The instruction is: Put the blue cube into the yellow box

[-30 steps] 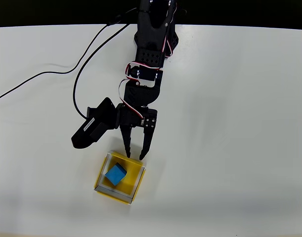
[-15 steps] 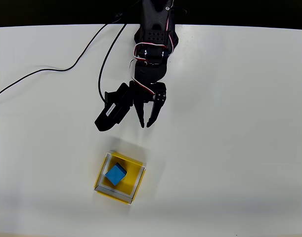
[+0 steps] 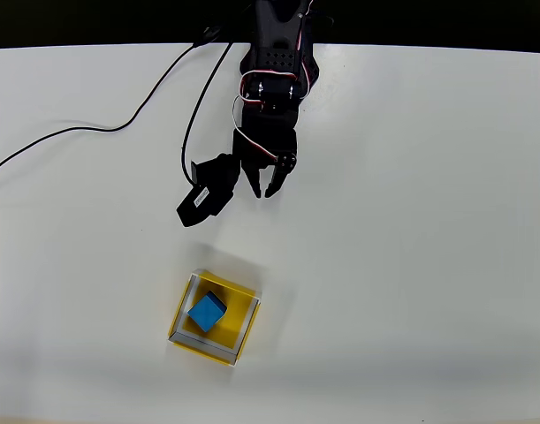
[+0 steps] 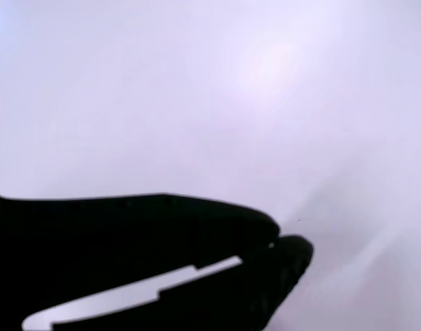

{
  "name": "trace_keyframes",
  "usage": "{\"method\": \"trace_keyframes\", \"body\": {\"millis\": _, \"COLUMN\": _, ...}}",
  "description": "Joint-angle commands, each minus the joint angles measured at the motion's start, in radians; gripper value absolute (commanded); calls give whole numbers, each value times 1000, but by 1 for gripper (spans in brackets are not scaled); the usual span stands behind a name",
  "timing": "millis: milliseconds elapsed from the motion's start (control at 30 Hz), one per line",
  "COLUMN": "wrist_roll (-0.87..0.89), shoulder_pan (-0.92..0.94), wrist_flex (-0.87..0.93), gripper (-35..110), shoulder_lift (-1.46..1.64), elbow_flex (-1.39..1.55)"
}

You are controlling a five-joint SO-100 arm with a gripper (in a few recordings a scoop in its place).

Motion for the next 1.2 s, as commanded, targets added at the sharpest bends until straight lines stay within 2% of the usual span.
{"method": "trace_keyframes", "body": {"millis": 0, "wrist_roll": -17, "shoulder_pan": 3, "wrist_flex": 164, "gripper": 0, "shoulder_lift": 26, "elbow_flex": 28}}
{"method": "trace_keyframes", "body": {"millis": 100, "wrist_roll": -25, "shoulder_pan": -5, "wrist_flex": 285, "gripper": 0, "shoulder_lift": 26, "elbow_flex": 28}}
{"method": "trace_keyframes", "body": {"millis": 200, "wrist_roll": 34, "shoulder_pan": -9, "wrist_flex": 288, "gripper": 0, "shoulder_lift": 26, "elbow_flex": 28}}
{"method": "trace_keyframes", "body": {"millis": 1167, "wrist_roll": 41, "shoulder_pan": -21, "wrist_flex": 288, "gripper": 0, "shoulder_lift": 23, "elbow_flex": 28}}
